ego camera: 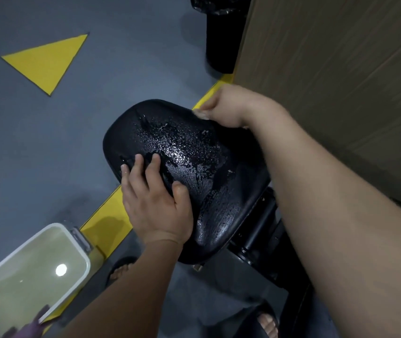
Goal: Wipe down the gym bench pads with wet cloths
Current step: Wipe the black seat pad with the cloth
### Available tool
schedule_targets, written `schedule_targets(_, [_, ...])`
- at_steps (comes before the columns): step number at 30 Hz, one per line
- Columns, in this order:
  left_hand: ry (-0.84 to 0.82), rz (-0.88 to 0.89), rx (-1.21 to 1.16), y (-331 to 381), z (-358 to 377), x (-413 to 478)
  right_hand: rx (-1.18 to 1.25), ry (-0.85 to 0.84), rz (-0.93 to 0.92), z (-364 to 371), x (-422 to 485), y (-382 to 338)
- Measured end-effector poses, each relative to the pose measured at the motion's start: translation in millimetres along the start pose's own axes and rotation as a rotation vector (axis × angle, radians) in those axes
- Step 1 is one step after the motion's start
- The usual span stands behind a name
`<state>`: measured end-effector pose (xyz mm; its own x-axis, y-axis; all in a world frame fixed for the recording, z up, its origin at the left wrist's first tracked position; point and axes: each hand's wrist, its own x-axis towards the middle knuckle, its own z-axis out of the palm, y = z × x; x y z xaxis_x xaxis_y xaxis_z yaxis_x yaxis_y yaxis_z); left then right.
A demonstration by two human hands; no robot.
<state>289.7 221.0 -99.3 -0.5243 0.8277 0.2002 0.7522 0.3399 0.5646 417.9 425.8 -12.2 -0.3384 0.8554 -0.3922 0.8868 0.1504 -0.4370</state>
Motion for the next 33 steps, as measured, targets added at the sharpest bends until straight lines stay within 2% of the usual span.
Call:
schedule_targets(3, [0.006, 0.005, -0.006, 0.1, -0.4, -0.4, -0.027, 0.004, -0.059, 16.9, 15.9, -23.7])
schedule_targets(9, [0.028, 0.017, 0.006, 0.0, 0.8, 0.3, -0.111, -0.020, 0.006, -3.1, -9.3, -6.9])
schedule_targets(15, [0.047, 0.026, -0.012, 0.3, 1.0, -0.6, -0.119, -0.013, -0.173, 19.0, 15.0, -51.4])
schedule_targets(20, [0.051, 0.029, 0.002, -0.8, 0.8, -0.1, -0.154, -0.008, -0.137, 0.0, -18.1, -14.2])
schedule_targets(23, [0.053, 0.023, 0.005, -0.8, 1.3, 0.0, -0.084, 0.004, -0.090, -4.2, -37.4, 8.0])
schedule_targets(27, [0.045, 0.029, -0.007, -0.1, -0.2, -0.4, -0.110, 0.045, -0.188, 17.1, -36.4, 1.9])
schedule_targets(33, [0.046, 0.043, -0.023, -2.7, 0.5, -0.5, -0.169, 0.120, -0.359, 35.8, -81.0, 18.1])
